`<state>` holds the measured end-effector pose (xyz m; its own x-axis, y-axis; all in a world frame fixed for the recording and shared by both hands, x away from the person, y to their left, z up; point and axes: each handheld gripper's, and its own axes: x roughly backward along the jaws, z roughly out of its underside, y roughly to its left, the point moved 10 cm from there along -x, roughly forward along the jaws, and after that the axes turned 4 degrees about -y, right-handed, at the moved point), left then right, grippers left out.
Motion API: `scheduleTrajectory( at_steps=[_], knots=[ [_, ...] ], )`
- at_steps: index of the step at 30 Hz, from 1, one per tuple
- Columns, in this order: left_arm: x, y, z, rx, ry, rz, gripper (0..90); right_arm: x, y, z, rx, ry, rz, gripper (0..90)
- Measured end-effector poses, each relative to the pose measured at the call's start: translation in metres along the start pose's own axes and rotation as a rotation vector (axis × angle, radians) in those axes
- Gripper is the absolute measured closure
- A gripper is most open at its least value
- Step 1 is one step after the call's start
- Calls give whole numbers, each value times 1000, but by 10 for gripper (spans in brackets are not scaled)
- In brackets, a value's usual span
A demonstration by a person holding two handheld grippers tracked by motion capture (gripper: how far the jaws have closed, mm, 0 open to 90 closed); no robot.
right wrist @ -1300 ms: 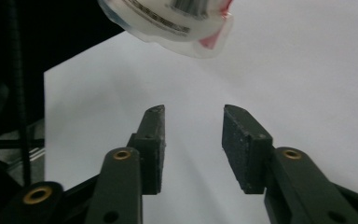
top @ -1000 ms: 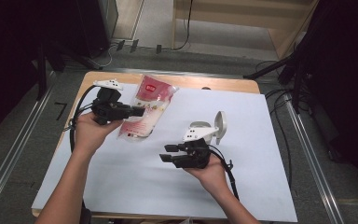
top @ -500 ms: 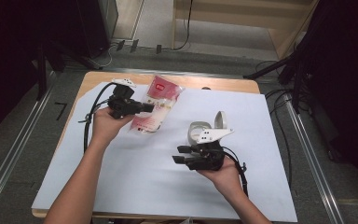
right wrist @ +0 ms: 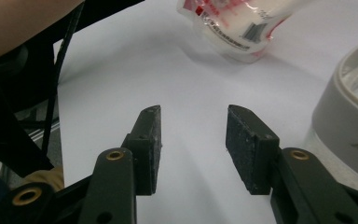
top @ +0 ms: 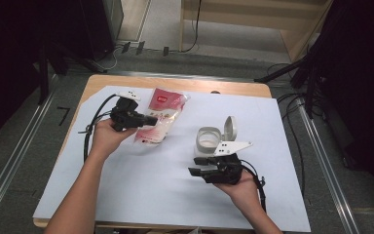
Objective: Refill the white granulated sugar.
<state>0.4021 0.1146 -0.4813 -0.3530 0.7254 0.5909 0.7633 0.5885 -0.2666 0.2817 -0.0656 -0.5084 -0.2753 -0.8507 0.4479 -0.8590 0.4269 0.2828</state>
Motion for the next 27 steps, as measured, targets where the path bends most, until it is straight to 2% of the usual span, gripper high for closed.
scheduleTrajectory(
  at_steps=[5, 9, 10, 13, 14, 17, 21, 27],
  knots=[
    [7, 1, 9, 14, -21, 8, 871, -3, -1, 1, -1, -2, 1, 562],
    [11, 1, 15, -26, -42, -9, 868, -6, 0, 4, 13, 16, 6, 562],
    [11, 0, 17, -36, -43, -11, 862, -7, 0, 5, 18, 18, 12, 563],
    [14, -1, 20, -30, -27, -3, 856, -9, 1, 4, 16, 19, 11, 562],
    [15, -1, 22, -30, -19, -14, 853, -10, 1, 5, 16, 21, 13, 562],
    [18, -3, 26, -48, -13, -4, 838, -10, 1, 6, 30, 30, 15, 563],
    [23, -5, 24, -36, -43, 28, 781, -9, 0, 5, 25, 24, 18, 563],
    [23, -6, 25, -43, -38, 45, 690, -7, -1, 5, 28, 22, 25, 562]
  ],
)
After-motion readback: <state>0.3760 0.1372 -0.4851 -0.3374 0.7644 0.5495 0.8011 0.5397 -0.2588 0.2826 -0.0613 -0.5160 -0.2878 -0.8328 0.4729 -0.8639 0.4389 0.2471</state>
